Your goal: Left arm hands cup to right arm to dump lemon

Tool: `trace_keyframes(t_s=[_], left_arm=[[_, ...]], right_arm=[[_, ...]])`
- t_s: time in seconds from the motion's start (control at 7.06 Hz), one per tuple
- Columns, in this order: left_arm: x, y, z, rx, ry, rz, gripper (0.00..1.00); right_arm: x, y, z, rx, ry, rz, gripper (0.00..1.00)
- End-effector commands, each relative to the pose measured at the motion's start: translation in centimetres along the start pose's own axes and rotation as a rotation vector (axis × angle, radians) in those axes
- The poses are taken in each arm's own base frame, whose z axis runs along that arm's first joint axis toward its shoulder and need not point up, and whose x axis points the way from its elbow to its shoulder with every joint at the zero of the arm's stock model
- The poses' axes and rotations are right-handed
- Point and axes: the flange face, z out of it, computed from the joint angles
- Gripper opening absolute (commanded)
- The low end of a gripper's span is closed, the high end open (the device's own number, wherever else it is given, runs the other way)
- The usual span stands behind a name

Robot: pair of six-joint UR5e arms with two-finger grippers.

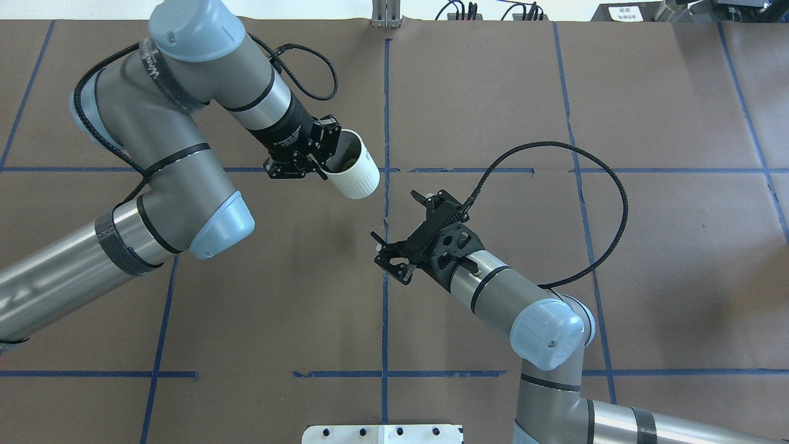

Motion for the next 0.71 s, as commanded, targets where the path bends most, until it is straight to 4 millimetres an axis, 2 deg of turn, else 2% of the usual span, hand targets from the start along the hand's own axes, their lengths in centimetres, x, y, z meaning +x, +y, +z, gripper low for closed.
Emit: trace_keyframes(t_s=[0.0, 0.57], left_arm=[[0.8, 3.5, 1.2, -0.026, 0.004, 0.016, 0.00], [0.4, 6.7, 1.7, -0.065, 0.007, 0.031, 0.00]], right_arm=[[0.0, 0.0, 0.0, -0.001, 0.000, -0.001, 0.99], [0.2, 0.7, 0.3, -0.013, 0.008, -0.008, 0.99]])
